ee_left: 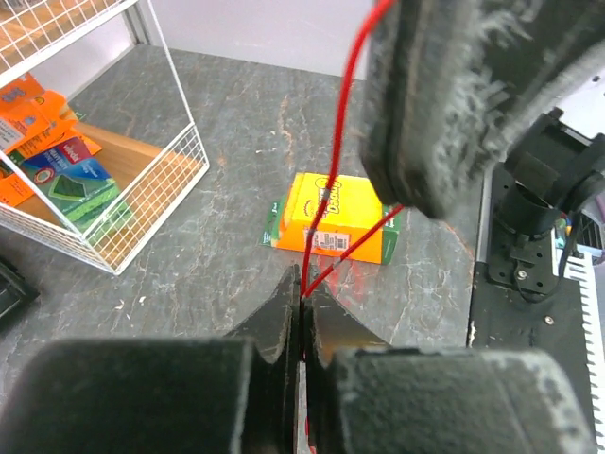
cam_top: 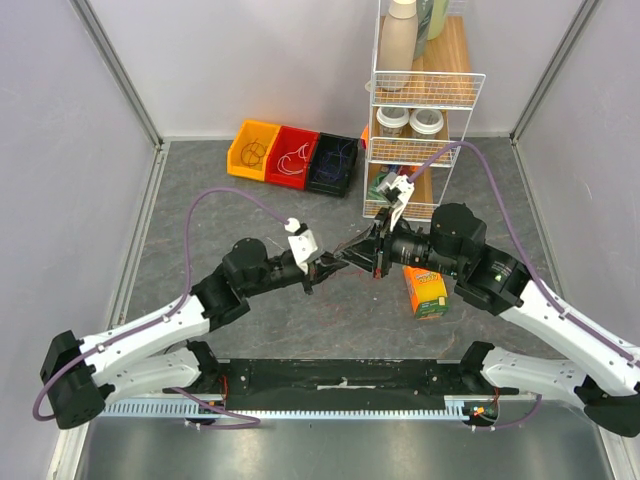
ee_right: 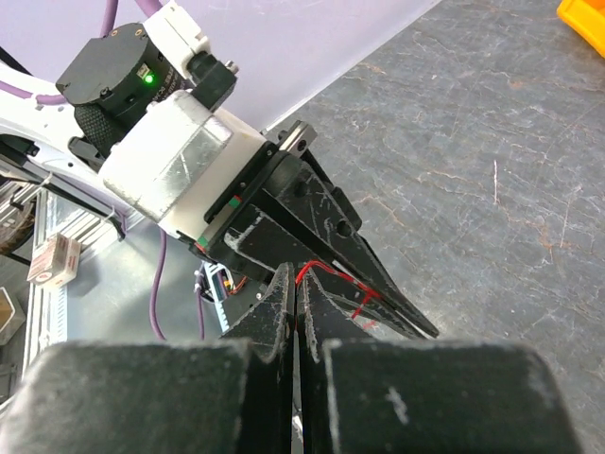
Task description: Untangle the cables
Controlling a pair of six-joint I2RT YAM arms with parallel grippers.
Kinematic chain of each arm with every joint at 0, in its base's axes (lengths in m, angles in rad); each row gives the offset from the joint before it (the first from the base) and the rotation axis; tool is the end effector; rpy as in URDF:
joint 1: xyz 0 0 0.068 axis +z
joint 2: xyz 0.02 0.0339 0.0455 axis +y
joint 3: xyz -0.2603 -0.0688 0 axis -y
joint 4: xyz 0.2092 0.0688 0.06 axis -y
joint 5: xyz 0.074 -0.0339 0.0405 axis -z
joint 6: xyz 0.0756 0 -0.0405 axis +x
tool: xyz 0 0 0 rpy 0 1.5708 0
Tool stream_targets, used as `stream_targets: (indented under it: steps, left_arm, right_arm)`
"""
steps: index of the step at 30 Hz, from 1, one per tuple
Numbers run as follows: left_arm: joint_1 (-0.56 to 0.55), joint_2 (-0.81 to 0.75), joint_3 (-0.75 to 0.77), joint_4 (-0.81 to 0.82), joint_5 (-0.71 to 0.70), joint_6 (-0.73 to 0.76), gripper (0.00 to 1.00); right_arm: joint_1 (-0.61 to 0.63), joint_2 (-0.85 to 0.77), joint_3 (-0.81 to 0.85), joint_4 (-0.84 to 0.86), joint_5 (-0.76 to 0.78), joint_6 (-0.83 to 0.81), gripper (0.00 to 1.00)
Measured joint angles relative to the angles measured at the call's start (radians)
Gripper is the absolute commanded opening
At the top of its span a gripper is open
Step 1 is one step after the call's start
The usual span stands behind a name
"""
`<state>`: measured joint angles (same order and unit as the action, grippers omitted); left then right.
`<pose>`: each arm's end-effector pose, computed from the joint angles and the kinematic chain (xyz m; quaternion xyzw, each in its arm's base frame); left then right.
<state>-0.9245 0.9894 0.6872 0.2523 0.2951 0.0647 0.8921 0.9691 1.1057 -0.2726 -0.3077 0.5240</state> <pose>0.1274 -0.2055 0.3188 0.4294 0.5827 -0.3810 0.5753 0.1181 0.1828 0.3962 -0.2353 0.7136 0.5102 0.4184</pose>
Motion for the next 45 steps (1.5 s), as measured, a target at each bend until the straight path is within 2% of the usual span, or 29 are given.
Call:
stream_targets:
  steps: [9, 17, 24, 32, 37, 45]
  left_arm:
    - [-0.001, -0.153, -0.106, 0.050, 0.108, -0.091, 0.02]
    - [-0.001, -0.242, -0.135, 0.064, 0.133, -0.229, 0.02]
    - [-0.001, -0.250, -0.102, -0.066, 0.123, -0.319, 0.02]
    - [-0.001, -0.301, -0.075, -0.165, 0.106, -0.327, 0.02]
    - [-0.002, -0.331, -0.075, -0.198, 0.106, -0.350, 0.02]
    - [-0.002, -0.331, -0.077, -0.162, 0.106, -0.423, 0.02]
  right_arm:
    - [0.001, -0.032, 0.000, -0.030, 0.026, 0.000, 0.00]
    - [0.010, -0.058, 0.000, -0.066, 0.072, -0.013, 0.00]
    - [0.014, -0.066, -0.018, -0.129, 0.108, -0.068, 0.00]
    - [0.027, -0.159, -0.127, -0.156, 0.180, -0.069, 0.00]
    - [0.028, -0.187, -0.232, -0.084, 0.166, -0.036, 0.00]
    - [0.020, -0.177, -0.370, 0.104, 0.116, 0.046, 0.00]
